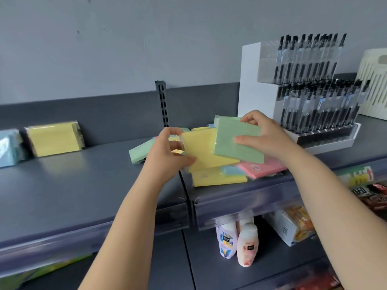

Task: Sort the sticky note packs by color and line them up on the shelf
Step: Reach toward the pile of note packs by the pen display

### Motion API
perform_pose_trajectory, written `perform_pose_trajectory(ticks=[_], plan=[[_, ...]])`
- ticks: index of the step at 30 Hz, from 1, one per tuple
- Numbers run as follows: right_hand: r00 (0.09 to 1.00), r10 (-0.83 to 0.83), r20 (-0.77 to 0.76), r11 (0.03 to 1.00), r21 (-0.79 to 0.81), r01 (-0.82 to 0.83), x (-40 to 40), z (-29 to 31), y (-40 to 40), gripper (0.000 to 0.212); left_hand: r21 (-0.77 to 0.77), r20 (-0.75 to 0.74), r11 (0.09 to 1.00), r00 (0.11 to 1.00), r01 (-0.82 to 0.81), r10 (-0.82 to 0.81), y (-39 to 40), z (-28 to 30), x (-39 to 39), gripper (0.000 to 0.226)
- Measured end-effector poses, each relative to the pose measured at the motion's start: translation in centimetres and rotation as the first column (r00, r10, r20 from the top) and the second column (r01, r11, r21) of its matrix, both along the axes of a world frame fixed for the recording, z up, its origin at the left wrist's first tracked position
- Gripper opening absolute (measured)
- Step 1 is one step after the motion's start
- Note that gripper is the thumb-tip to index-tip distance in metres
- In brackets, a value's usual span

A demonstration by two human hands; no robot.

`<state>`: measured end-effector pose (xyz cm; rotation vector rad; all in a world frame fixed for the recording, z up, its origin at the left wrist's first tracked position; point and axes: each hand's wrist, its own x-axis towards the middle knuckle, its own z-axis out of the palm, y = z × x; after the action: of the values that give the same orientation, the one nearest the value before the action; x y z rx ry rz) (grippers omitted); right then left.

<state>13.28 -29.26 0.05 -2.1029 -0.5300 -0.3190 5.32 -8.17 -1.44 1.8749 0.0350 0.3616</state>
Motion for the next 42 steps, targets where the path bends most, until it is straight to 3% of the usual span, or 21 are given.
perform_pose_trajectory(ticks=[7, 11, 17, 28, 32, 42], plan=[[0.981, 0.195, -0.004, 0.963, 0.19, -0.191, -2.6, 0.4, 5.8, 0.017, -0.082, 0.117, 0.989, 0.984, -0.122, 0.131, 5.2, -0.1, -3.9, 0.048], [0.973, 0.219, 0.073, 0.973, 0.065, -0.223, -4.0, 1.2, 10.0, 0.017, -0.063, 0.129, 0.983, 0.975, -0.174, 0.181, 9.1, -0.1, -6.0, 0.05], [0.956, 0.267, 0.118, 0.963, -0.058, -0.262, -6.2, 1.6, 17.9, 0.02, 0.137, 0.088, 0.957, 0.965, -0.257, 0.246, 16.4, 0.8, -8.4, 0.045], [0.979, 0.197, 0.047, 0.963, -0.196, -0.184, -8.9, 1.2, 28.9, 0.018, 0.483, -0.001, 0.835, 0.953, -0.264, 0.302, 30.8, 2.1, -6.9, 0.043], [0.986, 0.168, -0.009, 0.957, -0.238, -0.166, -9.0, 1.3, 31.8, 0.017, 0.533, -0.007, 0.801, 0.945, -0.273, 0.327, 34.8, 2.2, -5.1, 0.035], [0.988, 0.132, 0.079, 0.925, -0.369, -0.094, -8.7, 1.5, 37.0, 0.027, 0.542, 0.062, 0.779, 0.94, -0.315, 0.336, 38.5, 1.6, -0.3, 0.028]])
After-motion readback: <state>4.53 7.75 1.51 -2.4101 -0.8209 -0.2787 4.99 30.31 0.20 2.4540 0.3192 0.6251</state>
